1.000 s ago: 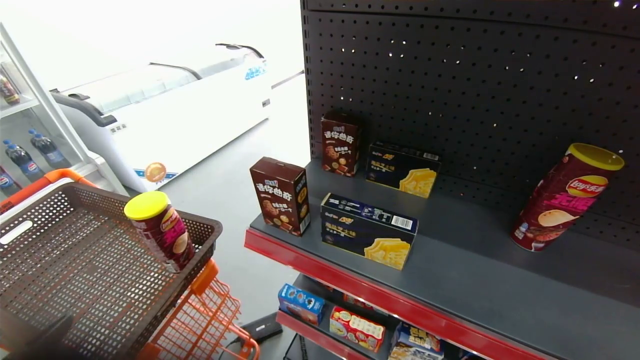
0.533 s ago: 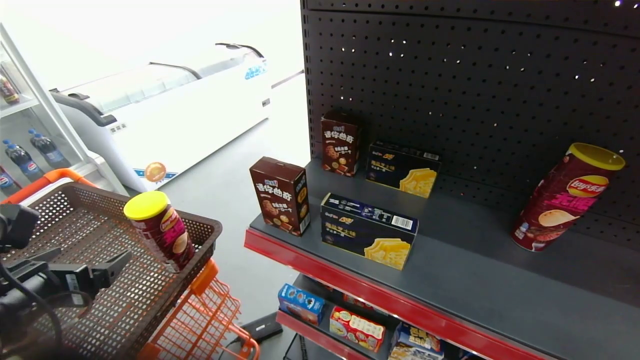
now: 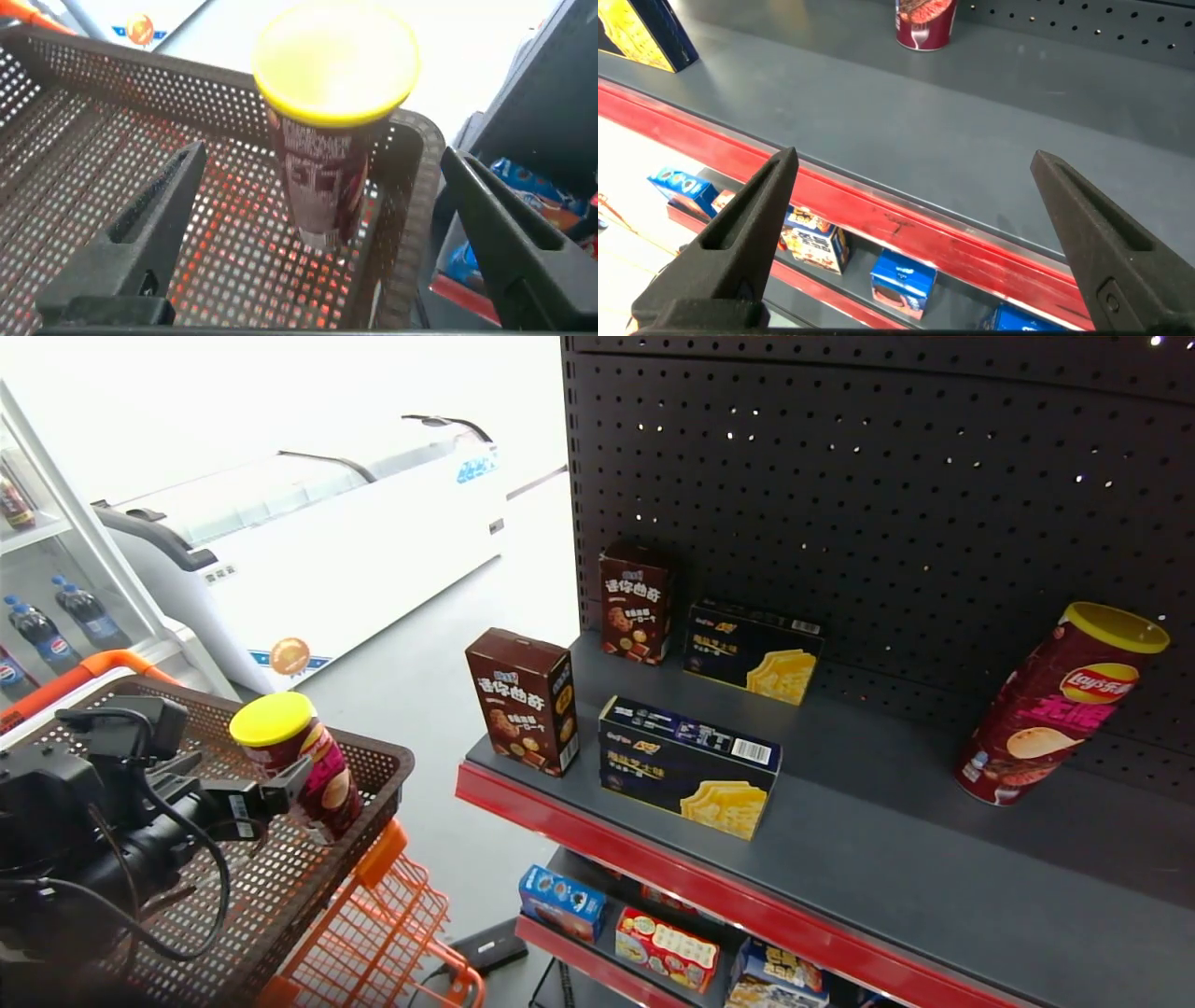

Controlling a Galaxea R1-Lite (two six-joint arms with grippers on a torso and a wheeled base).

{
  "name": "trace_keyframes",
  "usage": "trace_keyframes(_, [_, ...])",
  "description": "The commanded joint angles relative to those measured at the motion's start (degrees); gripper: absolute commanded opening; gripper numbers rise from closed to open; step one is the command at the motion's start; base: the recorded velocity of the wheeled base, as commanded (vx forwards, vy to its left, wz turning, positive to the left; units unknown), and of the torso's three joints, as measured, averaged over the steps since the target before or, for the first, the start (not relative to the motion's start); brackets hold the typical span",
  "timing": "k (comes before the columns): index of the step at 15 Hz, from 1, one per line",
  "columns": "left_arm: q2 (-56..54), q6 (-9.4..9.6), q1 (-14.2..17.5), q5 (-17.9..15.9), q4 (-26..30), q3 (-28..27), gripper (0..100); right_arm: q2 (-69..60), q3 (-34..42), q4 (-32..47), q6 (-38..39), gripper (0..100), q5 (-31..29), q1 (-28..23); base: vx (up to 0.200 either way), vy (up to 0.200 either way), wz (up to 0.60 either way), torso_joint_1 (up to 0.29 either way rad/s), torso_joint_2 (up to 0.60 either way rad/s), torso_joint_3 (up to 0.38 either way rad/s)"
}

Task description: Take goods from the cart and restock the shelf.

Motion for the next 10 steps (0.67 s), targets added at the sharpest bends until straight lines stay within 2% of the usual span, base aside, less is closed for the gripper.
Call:
trace_keyframes(1, [8.9, 0.96, 0.0, -0.7, -4.1, -1.6, 100, 0.1, 0.0, 0.0, 0.0, 100, 0.0, 0.1, 0.0, 0.0, 0.0, 0.0, 0.0, 0.0])
trace_keyframes(6, [15.6, 1.05, 0.3, -1.1, -12.6, -4.0, 100, 0.1, 0.0, 0.0, 0.0, 100, 0.0, 0.0, 0.0, 0.0, 0.0, 0.0, 0.0, 0.0])
trace_keyframes(10, [19.1, 1.14, 1.1, -1.5, -12.6, -8.9, 100, 0.1, 0.0, 0.0, 0.0, 100, 0.0, 0.0, 0.0, 0.0, 0.0, 0.0, 0.0, 0.0])
